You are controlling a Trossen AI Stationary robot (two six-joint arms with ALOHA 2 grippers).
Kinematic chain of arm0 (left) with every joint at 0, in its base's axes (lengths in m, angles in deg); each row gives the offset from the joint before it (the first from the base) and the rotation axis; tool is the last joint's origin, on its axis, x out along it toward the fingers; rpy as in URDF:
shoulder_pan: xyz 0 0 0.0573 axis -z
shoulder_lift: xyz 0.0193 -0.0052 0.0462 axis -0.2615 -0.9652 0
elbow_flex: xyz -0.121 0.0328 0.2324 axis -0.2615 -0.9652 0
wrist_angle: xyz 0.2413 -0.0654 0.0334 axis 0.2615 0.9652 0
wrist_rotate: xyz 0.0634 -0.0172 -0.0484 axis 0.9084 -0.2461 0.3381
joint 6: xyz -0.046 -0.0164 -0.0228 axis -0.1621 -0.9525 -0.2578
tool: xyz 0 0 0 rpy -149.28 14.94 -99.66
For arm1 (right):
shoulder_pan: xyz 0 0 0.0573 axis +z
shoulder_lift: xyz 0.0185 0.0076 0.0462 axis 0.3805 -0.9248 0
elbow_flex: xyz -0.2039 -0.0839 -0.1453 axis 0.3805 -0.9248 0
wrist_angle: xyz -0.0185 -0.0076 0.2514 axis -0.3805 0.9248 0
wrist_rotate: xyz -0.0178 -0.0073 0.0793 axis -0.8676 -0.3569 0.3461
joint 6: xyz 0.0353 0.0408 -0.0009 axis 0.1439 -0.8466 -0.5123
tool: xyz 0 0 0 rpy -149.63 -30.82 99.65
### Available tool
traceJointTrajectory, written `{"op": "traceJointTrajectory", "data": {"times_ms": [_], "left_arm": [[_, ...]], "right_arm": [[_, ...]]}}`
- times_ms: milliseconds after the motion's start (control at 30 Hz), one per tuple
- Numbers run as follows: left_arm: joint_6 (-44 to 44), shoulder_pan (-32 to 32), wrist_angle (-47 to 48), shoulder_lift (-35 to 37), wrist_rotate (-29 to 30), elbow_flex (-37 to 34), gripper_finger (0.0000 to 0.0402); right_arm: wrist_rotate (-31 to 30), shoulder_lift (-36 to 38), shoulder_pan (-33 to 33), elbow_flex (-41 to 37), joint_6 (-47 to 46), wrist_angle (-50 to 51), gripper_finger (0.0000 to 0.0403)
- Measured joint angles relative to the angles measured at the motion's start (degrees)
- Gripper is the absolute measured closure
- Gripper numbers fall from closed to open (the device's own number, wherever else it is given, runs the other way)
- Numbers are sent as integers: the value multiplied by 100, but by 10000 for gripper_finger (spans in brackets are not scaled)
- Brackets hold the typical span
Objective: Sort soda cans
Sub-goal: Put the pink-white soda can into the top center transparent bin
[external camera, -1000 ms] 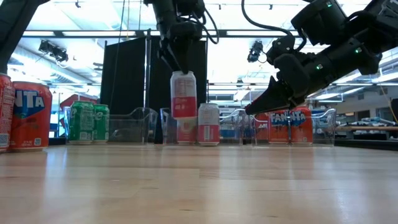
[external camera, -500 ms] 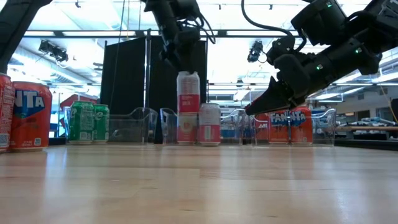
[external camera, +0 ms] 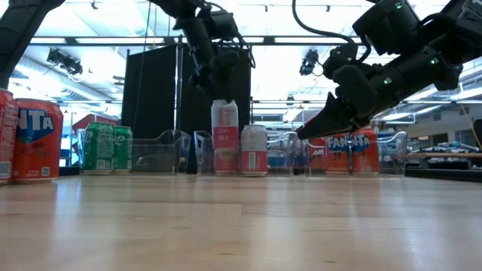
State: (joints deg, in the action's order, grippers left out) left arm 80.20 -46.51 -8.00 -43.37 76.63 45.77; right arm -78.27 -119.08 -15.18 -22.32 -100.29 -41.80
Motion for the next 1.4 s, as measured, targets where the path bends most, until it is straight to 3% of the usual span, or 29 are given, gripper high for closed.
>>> {"op": "traceJointTrajectory", "data": {"times_ms": [133, 733, 1000, 1400], "left_arm": [[-72, -59, -243, -1, -234, -286, 163], [-145, -131, -928, 2, -282, -1082, 163], [-209, -131, -1175, 2, -282, -1153, 160], [-217, -131, -1095, 2, -503, -1153, 122]], "right_arm": [[1, 0, 0, 0, -1, 0, 403], [5, 0, 0, 0, -4, -2, 403], [6, 0, 0, 0, -1, -2, 403], [62, 0, 0, 0, -4, 0, 403]]}}
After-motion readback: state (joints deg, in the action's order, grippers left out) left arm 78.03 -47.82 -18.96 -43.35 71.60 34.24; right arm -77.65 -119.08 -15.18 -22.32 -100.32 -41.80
